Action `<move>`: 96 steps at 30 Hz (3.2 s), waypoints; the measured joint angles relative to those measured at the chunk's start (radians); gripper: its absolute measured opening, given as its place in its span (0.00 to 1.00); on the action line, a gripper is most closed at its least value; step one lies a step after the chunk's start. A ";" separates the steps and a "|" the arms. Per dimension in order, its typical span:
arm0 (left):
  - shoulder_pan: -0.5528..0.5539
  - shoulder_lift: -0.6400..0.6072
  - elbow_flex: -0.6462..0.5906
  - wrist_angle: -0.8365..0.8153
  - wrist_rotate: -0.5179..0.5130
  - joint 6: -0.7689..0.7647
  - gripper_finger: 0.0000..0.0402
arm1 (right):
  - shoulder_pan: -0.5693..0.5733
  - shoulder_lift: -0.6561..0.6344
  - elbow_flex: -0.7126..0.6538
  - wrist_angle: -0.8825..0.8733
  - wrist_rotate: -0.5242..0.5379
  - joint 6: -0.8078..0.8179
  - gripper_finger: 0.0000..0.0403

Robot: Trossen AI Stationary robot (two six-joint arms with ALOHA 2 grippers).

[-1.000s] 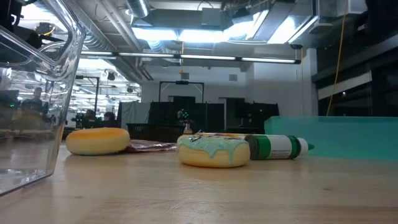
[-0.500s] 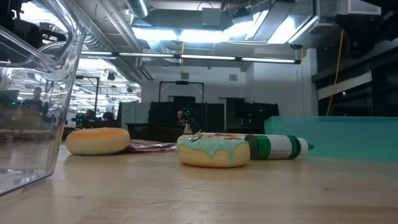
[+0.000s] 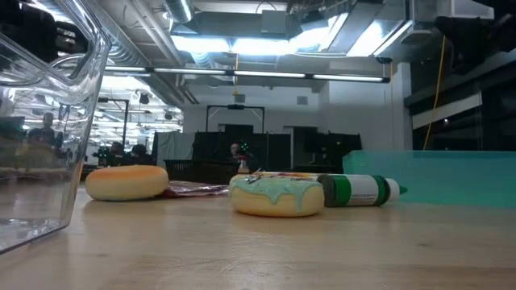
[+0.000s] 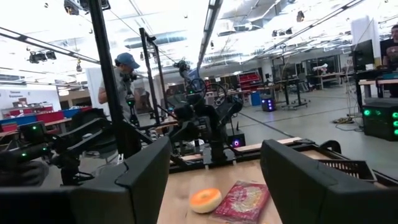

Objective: Pick & Place Food Item
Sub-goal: Put the red popcorn bag into the blue bin

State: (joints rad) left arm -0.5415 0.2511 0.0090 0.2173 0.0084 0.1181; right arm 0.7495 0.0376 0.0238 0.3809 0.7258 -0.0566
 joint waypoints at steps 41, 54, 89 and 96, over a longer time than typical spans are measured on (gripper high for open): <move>0.000 0.000 0.000 0.100 -0.360 -0.250 0.36 | -0.008 0.000 0.000 0.005 0.092 -0.011 0.61; 0.081 0.058 0.000 0.005 -0.766 -0.226 0.37 | -0.143 0.128 0.000 -0.029 0.080 0.169 0.61; 0.330 0.811 0.462 -0.653 -0.515 0.053 0.56 | -0.491 0.365 0.000 0.333 -0.182 0.070 0.61; 0.267 0.925 0.466 -0.671 -0.538 0.096 0.56 | -0.491 0.365 0.000 0.330 -0.192 0.084 0.61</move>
State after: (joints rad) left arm -0.2742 1.1764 0.4751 -0.4537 -0.5292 0.2141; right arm 0.2584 0.4026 0.0238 0.7110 0.5339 0.0271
